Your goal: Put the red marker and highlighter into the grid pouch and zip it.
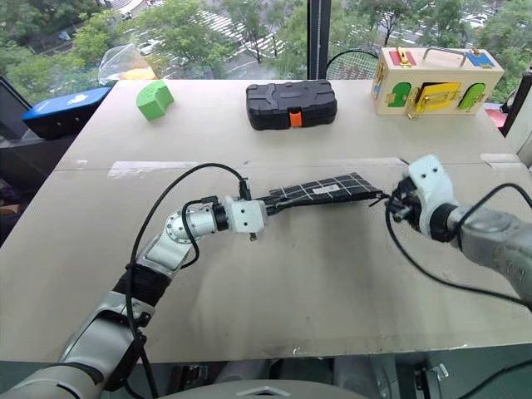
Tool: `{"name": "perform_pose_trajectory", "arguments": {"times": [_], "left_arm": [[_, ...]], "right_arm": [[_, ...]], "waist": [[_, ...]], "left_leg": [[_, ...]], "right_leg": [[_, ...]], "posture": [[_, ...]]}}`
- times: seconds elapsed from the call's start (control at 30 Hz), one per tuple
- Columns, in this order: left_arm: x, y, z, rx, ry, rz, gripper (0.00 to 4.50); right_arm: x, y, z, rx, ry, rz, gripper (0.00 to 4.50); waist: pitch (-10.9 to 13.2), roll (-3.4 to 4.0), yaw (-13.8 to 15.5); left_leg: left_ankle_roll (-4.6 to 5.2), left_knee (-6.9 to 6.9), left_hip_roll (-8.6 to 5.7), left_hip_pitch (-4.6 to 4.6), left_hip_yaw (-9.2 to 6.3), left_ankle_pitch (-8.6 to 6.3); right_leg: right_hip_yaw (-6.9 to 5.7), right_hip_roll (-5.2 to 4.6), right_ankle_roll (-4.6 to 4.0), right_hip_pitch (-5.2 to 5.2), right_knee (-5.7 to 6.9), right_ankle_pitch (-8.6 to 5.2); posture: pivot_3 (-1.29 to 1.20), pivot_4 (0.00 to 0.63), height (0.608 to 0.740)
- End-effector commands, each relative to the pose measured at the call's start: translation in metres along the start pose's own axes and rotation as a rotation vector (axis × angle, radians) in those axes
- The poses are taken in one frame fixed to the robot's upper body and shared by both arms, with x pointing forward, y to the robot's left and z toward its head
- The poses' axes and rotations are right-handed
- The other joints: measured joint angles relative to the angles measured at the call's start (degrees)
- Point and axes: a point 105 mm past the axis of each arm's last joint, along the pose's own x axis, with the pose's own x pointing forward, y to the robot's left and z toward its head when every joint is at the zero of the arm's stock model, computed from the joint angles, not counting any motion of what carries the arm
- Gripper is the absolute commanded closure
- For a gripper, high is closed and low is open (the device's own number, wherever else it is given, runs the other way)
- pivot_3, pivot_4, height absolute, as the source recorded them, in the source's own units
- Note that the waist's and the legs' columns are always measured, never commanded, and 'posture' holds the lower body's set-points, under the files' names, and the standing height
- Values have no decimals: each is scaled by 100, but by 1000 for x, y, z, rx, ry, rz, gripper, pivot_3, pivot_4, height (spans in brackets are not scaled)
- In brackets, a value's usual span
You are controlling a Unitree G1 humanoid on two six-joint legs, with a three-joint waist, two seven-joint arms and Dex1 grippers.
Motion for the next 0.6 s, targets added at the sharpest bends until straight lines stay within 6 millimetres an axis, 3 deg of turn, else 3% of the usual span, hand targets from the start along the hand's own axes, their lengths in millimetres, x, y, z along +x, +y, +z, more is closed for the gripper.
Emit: {"name": "perform_pose_trajectory", "arguments": {"times": [0.03,0.1,0.17,0.23,0.47,0.6], "left_arm": [[-16,9,13,-66,-78,24,2523],[-37,7,13,-259,-90,33,1557],[-64,3,16,-536,-117,54,722],[-84,-2,18,-757,-112,64,75],[-141,-23,20,-1030,9,112,75],[-164,-42,19,-1068,90,122,75]], "right_arm": [[-16,5,5,-101,-74,46,1610],[-31,4,-1,-126,-126,30,624],[-49,10,-6,-160,-214,29,0],[-66,17,-12,-142,-310,42,0],[-117,7,-53,-162,-274,19,0],[-144,2,-60,-111,-279,14,0]], "waist": [[0,0,-10],[0,1,-14],[-1,-1,-32],[0,5,-54],[55,48,1],[63,59,-5]], "left_leg": [[0,0,0,0,1,0],[0,0,3,0,-7,0],[0,-3,3,1,-22,0],[-1,-14,13,16,-32,-2],[32,-1,16,79,-22,-22],[33,-28,29,113,-1,-24]], "right_leg": [[0,-1,0,2,1,0],[0,-1,0,1,3,0],[3,0,0,0,5,0],[7,15,1,2,6,-3],[16,16,23,74,2,-20],[35,19,4,90,3,-35]], "posture": [[0,150,740],[0,150,740],[0,150,740],[0,150,740],[0,150,740],[0,150,740]]}}
